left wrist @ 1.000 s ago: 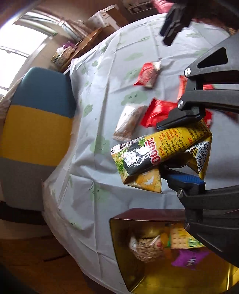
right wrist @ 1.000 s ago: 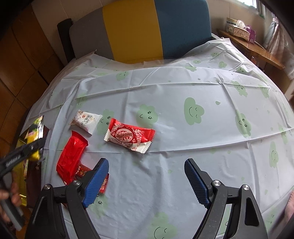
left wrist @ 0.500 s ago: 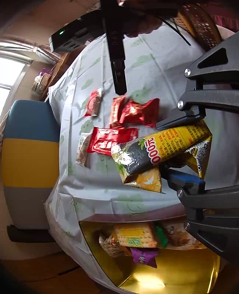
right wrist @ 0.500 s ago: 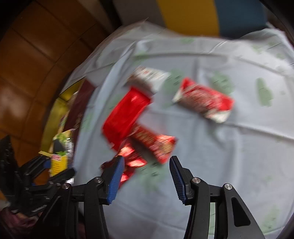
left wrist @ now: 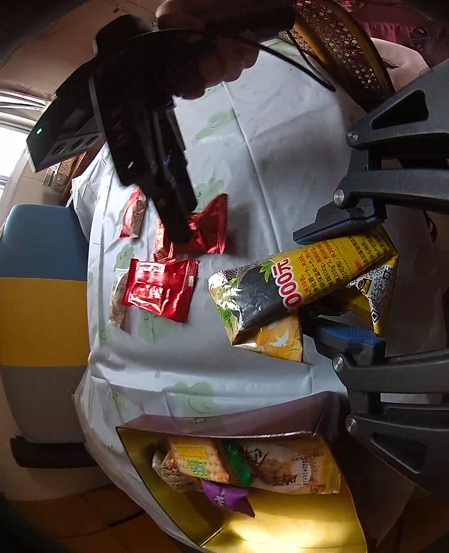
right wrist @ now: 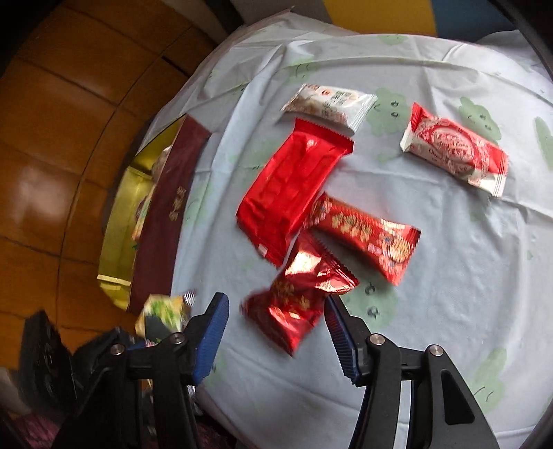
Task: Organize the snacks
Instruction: 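Hold the yellow bag in the left tool while the right tool grasps a red foil packet, then carry the yellow bag into the gold tray and open the left tool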
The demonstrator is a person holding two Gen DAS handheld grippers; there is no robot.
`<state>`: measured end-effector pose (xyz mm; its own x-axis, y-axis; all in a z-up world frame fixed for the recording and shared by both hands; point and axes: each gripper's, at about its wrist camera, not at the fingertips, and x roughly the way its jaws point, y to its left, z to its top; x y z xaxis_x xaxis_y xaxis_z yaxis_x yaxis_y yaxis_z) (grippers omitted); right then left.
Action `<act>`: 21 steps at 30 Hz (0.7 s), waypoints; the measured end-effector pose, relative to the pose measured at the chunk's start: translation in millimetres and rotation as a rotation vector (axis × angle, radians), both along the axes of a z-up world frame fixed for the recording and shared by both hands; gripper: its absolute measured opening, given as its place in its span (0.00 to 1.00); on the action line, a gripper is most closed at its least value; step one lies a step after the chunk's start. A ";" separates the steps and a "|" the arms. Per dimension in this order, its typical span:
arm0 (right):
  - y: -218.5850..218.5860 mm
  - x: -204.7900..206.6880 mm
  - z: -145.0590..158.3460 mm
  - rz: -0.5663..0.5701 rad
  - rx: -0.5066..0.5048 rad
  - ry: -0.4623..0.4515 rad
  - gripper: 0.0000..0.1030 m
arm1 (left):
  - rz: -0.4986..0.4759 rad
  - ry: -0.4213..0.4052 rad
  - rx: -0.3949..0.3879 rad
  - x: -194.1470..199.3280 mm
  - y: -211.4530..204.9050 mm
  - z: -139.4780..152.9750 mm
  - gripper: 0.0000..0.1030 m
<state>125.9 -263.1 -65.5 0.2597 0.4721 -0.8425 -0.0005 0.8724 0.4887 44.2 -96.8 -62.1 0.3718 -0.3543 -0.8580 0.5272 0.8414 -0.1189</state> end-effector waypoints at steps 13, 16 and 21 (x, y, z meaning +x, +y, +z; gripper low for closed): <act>49.3 -19.5 -8.7 0.215 -0.474 -0.118 0.34 | 0.009 0.038 -0.044 -1.0 9.9 -13.2 0.42; 49.3 -33.4 -12.1 0.262 -0.518 -0.177 0.34 | 0.008 0.027 -0.041 -1.6 9.3 -11.6 0.42; 47.9 -39.0 -14.9 0.259 -0.508 -0.193 0.35 | 0.000 -0.024 -0.080 -7.5 13.2 5.4 0.42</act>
<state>86.9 -215.1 -80.5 0.3603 0.0909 -0.9284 -0.2915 0.9564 -0.0195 36.8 -83.5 -56.6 0.3916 -0.4218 -0.8178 0.5310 0.8294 -0.1735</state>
